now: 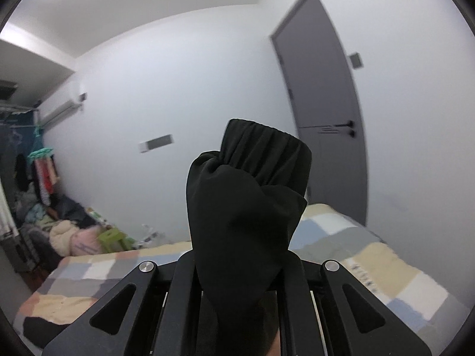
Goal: Fold large clothes
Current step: 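Lift the sleeve with the right tool and fold it across the jacket body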
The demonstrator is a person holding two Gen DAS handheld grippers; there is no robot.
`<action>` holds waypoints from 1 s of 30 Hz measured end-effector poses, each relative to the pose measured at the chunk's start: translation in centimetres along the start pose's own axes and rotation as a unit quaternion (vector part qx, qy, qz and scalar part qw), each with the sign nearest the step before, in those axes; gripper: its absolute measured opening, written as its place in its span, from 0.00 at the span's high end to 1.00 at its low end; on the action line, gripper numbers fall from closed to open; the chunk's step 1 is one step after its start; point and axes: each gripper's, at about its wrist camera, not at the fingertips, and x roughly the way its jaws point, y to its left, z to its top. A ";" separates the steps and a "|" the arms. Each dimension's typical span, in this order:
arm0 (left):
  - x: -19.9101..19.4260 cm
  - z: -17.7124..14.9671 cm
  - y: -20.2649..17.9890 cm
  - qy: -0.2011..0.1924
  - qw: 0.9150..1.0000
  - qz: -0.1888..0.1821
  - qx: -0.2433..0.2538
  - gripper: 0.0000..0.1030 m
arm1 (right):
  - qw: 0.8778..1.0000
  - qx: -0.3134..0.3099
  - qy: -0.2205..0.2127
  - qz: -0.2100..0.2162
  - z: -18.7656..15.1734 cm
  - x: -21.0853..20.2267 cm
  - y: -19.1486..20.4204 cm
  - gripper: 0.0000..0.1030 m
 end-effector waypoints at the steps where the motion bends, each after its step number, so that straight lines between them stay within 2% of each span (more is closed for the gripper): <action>1: -0.2 0.0 0.2 -0.002 1.000 0.000 0.001 0.00 | 1.000 -0.008 0.002 0.009 -0.1 0.2 1.3 0.93; 7: -0.9 -0.4 2.1 -0.010 1.000 -0.007 -0.002 0.00 | 0.994 -0.082 0.016 0.078 -3.0 1.4 12.7 0.91; 9: -0.7 -0.6 2.6 -0.011 1.000 -0.010 -0.006 0.00 | 0.989 -0.081 0.035 0.118 -4.7 1.7 15.9 0.90; 13: 0.1 -0.9 3.6 -0.004 1.000 -0.008 -0.009 0.00 | 0.981 -0.070 0.061 0.171 -8.0 1.9 21.4 0.90; 15: -0.1 -0.8 4.2 -0.012 1.000 -0.009 -0.013 0.00 | 0.975 -0.082 0.079 0.193 -11.3 2.5 24.4 0.90; 20: 0.1 -0.4 5.3 -0.016 1.000 -0.016 -0.015 0.00 | 0.957 -0.092 0.132 0.242 -19.4 3.2 29.0 0.90; 22: 0.7 -0.4 5.5 -0.012 1.000 -0.019 -0.020 0.00 | 0.949 -0.114 0.154 0.251 -22.5 3.4 30.5 0.90; 26: 2.4 -0.6 6.0 0.005 0.999 -0.020 -0.027 0.00 | 0.927 -0.184 0.199 0.259 -29.1 3.6 33.3 0.89; 30: 4.0 -0.7 6.0 0.025 0.999 -0.021 -0.026 0.00 | 0.912 -0.203 0.249 0.254 -34.1 4.8 33.4 0.89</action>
